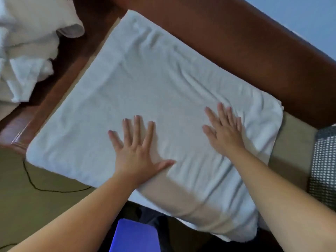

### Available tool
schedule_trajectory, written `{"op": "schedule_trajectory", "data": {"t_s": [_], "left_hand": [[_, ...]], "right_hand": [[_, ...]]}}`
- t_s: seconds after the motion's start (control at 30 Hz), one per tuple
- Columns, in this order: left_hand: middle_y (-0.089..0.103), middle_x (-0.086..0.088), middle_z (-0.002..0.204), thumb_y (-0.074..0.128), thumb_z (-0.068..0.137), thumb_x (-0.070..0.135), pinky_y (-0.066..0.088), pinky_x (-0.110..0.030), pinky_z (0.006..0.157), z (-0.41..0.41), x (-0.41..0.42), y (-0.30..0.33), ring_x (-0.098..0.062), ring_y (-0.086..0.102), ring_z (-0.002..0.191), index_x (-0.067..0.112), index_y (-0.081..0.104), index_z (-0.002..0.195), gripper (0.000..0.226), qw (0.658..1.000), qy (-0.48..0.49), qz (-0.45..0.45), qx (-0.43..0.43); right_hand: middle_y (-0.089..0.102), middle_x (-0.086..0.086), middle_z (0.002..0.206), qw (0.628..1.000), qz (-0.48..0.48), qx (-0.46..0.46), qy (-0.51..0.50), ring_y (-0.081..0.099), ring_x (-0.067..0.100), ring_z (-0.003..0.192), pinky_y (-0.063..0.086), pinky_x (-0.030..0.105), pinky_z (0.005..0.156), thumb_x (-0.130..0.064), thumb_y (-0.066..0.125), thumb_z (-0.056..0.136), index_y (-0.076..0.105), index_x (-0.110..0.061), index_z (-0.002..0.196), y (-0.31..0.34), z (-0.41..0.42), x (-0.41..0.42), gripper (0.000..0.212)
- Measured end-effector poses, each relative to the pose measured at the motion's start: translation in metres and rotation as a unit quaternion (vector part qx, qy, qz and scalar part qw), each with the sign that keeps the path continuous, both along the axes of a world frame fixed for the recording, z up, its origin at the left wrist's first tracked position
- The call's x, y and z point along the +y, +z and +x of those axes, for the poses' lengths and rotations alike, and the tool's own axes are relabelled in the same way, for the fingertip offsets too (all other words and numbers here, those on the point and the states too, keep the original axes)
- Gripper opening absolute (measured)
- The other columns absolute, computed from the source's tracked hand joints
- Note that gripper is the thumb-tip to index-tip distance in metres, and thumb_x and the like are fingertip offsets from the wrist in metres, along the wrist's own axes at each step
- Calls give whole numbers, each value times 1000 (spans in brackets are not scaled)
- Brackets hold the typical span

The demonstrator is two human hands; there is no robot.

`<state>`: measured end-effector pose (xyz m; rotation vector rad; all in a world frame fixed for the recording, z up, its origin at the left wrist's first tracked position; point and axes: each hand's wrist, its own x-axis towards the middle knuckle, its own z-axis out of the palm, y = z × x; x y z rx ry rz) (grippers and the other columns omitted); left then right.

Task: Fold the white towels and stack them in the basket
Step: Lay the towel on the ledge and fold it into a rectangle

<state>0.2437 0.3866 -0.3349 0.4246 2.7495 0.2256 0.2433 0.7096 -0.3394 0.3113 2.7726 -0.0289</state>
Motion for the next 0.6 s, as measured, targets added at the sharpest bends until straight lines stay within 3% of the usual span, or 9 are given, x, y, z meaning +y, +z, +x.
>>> {"op": "schedule_trajectory", "data": {"t_s": [0.13, 0.27, 0.37, 0.47, 0.6], "left_hand": [[-22, -13, 171, 14, 58, 113, -6, -77, 115, 5, 9, -1, -43, -20, 156, 30, -13, 165, 138, 999, 7, -50, 1], [-24, -11, 171, 15, 58, 113, -3, -76, 116, 6, 14, 5, -42, -21, 156, 31, -17, 164, 138, 998, 16, -67, 0], [-24, -10, 171, 18, 59, 112, -2, -76, 117, 7, 14, 8, -40, -22, 156, 32, -17, 164, 136, 997, 23, -68, -4], [-23, -9, 171, 20, 60, 111, -3, -75, 118, 6, 19, 10, -38, -23, 156, 33, -15, 164, 135, 997, 24, -74, 3], [-21, -9, 172, 23, 59, 112, -3, -74, 119, 7, 21, 8, -38, -21, 157, 34, -14, 164, 136, 996, 28, -81, 8]], "right_hand": [[-18, -3, 173, 985, -8, -28, -172, -15, 26, 160, -4, 49, 129, -76, 12, 99, -11, -53, 160, 5, 5, 100, 69], [-17, 1, 173, 966, -54, -17, -251, -15, 24, 160, -5, 49, 129, -66, 15, 105, -2, -40, 165, 15, 0, 120, 67], [-15, 1, 174, 975, -90, 33, -202, -15, 23, 160, -2, 49, 130, -56, 20, 109, 3, -31, 167, 20, 30, 86, 66], [-21, -3, 172, 996, -74, -4, -51, -20, 26, 159, -5, 51, 129, -66, 20, 105, -8, -47, 163, 15, 89, 54, 67], [-31, -3, 169, 992, -56, -25, -108, -26, 37, 156, -7, 58, 127, -81, 12, 97, -21, -60, 153, 11, 79, 87, 68]]}}
